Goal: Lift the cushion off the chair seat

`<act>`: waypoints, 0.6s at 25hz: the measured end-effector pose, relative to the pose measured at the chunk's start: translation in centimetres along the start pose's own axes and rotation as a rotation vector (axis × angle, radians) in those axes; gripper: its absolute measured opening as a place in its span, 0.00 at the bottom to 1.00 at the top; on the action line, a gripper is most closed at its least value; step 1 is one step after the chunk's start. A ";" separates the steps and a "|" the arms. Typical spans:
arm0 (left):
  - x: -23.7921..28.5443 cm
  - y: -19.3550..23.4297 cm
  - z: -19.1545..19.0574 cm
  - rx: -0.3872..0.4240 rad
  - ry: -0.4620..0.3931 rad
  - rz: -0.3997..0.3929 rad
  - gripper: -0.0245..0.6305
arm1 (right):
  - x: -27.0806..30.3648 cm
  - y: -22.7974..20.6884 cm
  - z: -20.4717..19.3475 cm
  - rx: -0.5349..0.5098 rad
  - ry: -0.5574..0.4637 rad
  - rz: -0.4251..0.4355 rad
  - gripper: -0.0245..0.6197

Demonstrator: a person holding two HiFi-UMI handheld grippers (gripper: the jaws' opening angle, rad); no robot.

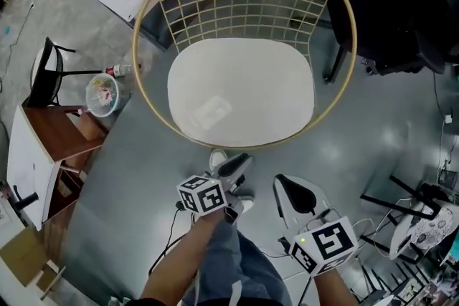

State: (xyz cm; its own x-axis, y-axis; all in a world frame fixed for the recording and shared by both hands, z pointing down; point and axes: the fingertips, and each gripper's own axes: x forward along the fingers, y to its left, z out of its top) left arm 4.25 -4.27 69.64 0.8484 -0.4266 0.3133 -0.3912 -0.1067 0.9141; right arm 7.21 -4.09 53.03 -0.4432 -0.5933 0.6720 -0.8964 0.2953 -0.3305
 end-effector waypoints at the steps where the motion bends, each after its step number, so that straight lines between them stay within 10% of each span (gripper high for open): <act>1: 0.2 0.6 0.0 -0.016 -0.007 -0.002 0.21 | 0.2 0.2 -0.1 -0.007 0.012 0.004 0.04; 15: 2.9 3.0 1.6 -0.108 -0.104 -0.047 0.29 | 1.6 -0.1 -3.6 0.053 0.110 0.014 0.04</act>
State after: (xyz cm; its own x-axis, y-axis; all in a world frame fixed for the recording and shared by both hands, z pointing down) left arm 4.98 -7.22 72.86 0.8212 -0.5150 0.2459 -0.3064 -0.0345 0.9513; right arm 6.59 -2.38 56.51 -0.4555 -0.5030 0.7345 -0.8902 0.2613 -0.3731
